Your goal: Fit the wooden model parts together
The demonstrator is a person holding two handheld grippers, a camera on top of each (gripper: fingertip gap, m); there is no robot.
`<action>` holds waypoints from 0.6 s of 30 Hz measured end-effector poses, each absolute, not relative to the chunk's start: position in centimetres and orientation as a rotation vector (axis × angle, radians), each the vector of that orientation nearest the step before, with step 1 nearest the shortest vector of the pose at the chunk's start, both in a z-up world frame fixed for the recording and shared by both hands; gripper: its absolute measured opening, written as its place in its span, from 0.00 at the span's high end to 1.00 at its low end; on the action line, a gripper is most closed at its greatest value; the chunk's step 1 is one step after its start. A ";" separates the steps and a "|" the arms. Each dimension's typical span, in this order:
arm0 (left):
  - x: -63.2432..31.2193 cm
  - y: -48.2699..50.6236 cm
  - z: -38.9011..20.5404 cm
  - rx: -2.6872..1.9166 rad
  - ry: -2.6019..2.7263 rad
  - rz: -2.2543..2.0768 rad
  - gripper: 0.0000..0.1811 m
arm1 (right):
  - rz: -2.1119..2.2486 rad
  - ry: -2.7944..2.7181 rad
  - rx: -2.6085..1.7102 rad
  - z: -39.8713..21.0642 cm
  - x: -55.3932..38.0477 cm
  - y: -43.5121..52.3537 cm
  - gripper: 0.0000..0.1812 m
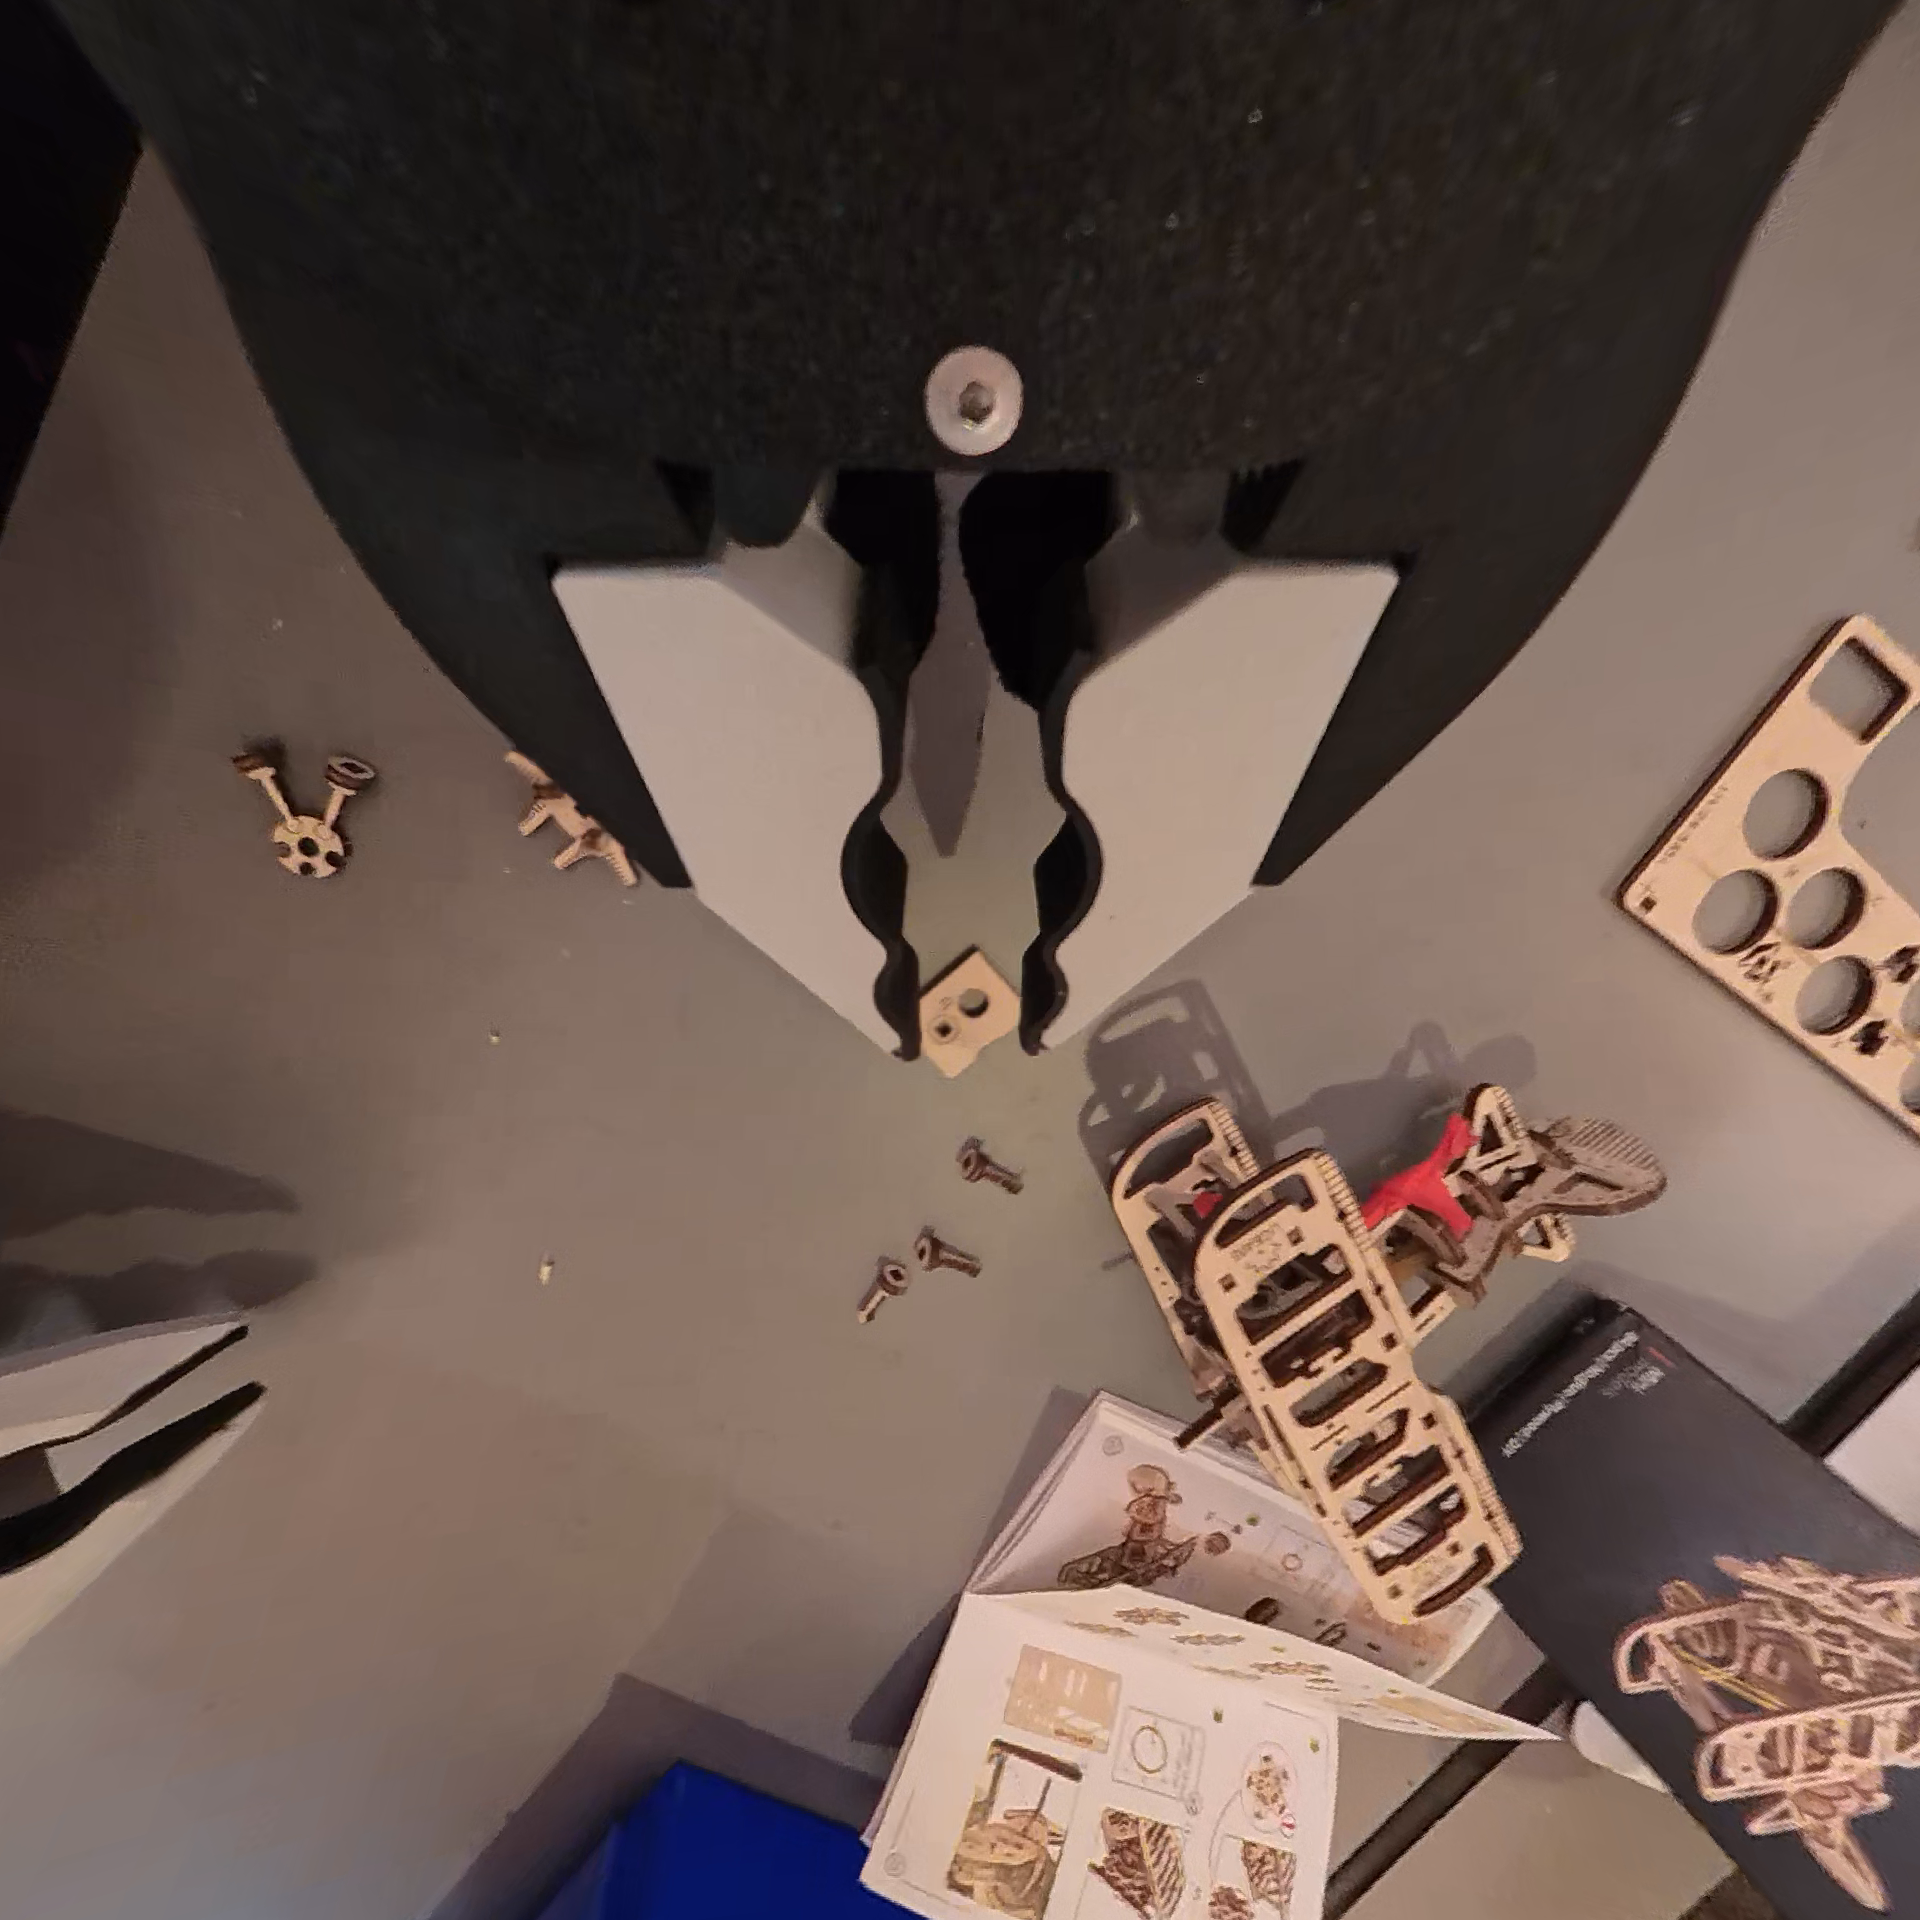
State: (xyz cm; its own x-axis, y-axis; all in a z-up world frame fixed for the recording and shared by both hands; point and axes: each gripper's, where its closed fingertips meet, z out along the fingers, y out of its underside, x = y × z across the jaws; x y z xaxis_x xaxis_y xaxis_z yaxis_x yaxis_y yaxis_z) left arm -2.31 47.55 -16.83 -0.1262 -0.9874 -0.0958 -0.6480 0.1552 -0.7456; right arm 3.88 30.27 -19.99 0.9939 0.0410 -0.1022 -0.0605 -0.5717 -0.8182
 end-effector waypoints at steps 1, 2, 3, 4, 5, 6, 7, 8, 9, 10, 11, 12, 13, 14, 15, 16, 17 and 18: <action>-2.0 47.2 -16.9 -1.544 1.863 -0.759 0.90 | 0.136 0.003 -2.176 -19.9 3.6 30.4 0.92; -1.5 46.8 -17.1 -1.529 1.892 -0.770 0.90 | 0.133 -0.008 -2.177 -19.9 3.3 30.5 0.92; -0.8 46.4 -17.2 -1.512 1.929 -0.769 0.90 | 0.127 -0.021 -2.177 -19.8 3.1 30.5 0.92; 0.0 46.1 -17.5 -1.500 1.961 -0.752 0.90 | 0.119 -0.034 -2.177 -19.8 2.9 30.6 0.92; 0.7 45.8 -18.1 -1.506 2.001 -0.715 0.91 | 0.108 -0.046 -2.180 -19.7 2.7 30.5 0.92; 1.2 45.7 -19.0 -1.522 2.061 -0.660 0.90 | 0.095 -0.057 -2.177 -19.6 2.6 30.5 0.93; 1.8 45.5 -19.7 -1.527 2.116 -0.609 0.90 | 0.081 -0.071 -2.171 -19.4 2.6 30.5 0.93; 2.7 45.2 -20.0 -1.506 2.149 -0.588 0.89 | 0.065 -0.083 -2.170 -19.3 2.6 30.4 0.93; 3.8 45.0 -20.1 -1.478 2.154 -0.594 0.90 | 0.046 -0.090 -2.171 -19.3 2.7 30.3 0.93; 4.8 44.8 -20.1 -1.461 2.157 -0.599 0.90 | 0.028 -0.094 -2.168 -19.2 2.8 30.2 0.94; 5.6 44.5 -20.5 -1.452 2.184 -0.594 0.90 | 0.016 -0.096 -2.166 -19.1 3.0 30.1 0.94; 6.2 44.3 -20.9 -1.439 2.216 -0.572 0.90 | 0.010 -0.094 -2.164 -19.1 3.1 30.0 0.94; 6.7 44.3 -21.5 -1.422 2.247 -0.536 0.90 | 0.010 -0.088 -2.161 -19.0 3.2 29.9 0.94; 7.0 44.3 -22.1 -1.401 2.286 -0.491 0.90 | 0.018 -0.079 -2.159 -19.0 3.3 29.8 0.94; 7.1 44.3 -22.6 -1.382 2.323 -0.439 0.92 | 0.029 -0.068 -2.158 -19.0 3.4 29.8 0.94; 7.1 44.5 -23.2 -1.368 2.353 -0.388 0.93 | 0.040 -0.057 -2.157 -18.9 3.6 29.7 0.94; 7.1 44.5 -23.5 -1.359 2.373 -0.361 0.94 | 0.052 -0.047 -2.154 -18.9 3.6 29.6 0.94; 7.1 44.3 -23.6 -1.362 2.379 -0.365 0.95 | 0.061 -0.038 -2.152 -18.8 3.7 29.6 0.94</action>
State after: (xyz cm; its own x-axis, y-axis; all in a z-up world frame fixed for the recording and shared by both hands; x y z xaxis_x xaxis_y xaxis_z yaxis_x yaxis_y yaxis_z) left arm 7.07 44.33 -23.56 -0.4617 -0.8662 -0.1910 -0.7692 0.4982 -0.4002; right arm 3.73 29.57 -18.85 0.9983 0.0506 -0.0290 0.0036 -0.5495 -0.8355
